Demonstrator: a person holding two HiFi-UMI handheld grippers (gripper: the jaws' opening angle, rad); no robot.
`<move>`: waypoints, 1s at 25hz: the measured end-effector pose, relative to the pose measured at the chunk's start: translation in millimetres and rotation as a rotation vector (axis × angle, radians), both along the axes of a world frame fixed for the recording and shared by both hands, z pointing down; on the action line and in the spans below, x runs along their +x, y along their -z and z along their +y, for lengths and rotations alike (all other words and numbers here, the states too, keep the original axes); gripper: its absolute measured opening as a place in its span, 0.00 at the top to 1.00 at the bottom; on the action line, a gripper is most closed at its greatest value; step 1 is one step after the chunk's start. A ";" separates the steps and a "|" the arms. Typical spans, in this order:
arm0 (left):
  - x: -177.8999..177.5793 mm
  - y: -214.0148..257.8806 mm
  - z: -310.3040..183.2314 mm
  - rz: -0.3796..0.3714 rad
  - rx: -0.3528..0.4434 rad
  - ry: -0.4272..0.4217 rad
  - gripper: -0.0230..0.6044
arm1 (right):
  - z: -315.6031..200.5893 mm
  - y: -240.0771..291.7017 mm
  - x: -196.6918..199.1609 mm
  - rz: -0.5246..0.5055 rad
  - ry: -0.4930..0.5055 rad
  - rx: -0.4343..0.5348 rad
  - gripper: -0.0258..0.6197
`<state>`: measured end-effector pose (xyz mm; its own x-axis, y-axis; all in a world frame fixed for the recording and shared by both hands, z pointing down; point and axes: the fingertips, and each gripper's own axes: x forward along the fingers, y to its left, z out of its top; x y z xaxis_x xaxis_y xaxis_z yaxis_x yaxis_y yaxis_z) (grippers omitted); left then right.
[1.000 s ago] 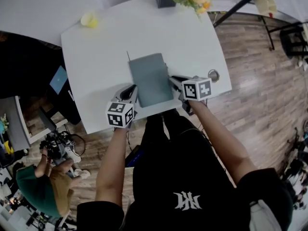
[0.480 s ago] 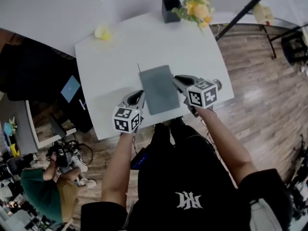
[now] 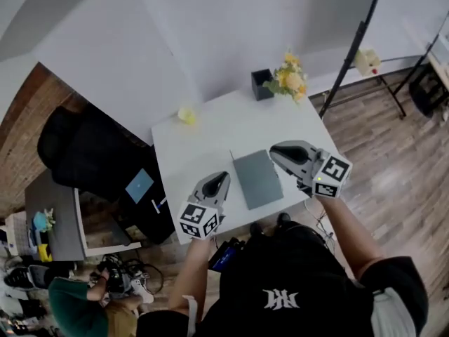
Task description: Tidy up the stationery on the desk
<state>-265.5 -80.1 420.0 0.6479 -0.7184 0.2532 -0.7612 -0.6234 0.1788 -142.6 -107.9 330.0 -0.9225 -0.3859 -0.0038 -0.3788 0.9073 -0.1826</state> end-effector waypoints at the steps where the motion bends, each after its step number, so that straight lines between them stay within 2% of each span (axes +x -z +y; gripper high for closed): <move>1: 0.2 13.5 7.0 0.006 0.029 -0.016 0.94 | 6.5 13.0 4.8 -0.023 -0.002 0.032 0.88; 4: -3.8 49.4 23.5 0.017 0.122 -0.050 0.94 | 24.1 41.2 19.9 -0.082 -0.014 0.098 0.88; 6: -8.0 68.0 34.9 0.055 0.151 -0.051 0.95 | 38.4 49.6 28.1 -0.097 0.000 0.115 0.88; 8: -7.3 81.6 49.5 0.076 0.168 -0.062 0.95 | 53.2 52.3 34.2 -0.099 0.033 0.119 0.88; 13: 12.0 94.5 91.1 0.007 0.167 -0.089 0.95 | 91.4 47.8 45.2 -0.098 0.142 0.087 0.88; 15: 23.0 101.3 108.8 0.029 0.169 -0.074 0.95 | 110.2 45.3 49.0 -0.103 0.185 0.068 0.88; 18: 48.0 105.1 139.5 0.071 0.163 -0.074 0.95 | 147.5 43.2 52.8 -0.108 0.265 0.054 0.88; 21: 89.9 99.4 175.6 0.100 0.129 -0.126 0.95 | 185.9 36.7 65.4 -0.100 0.334 0.043 0.88; 25: 143.4 91.0 227.1 0.094 0.095 -0.175 0.95 | 228.2 21.1 89.4 -0.120 0.389 -0.003 0.88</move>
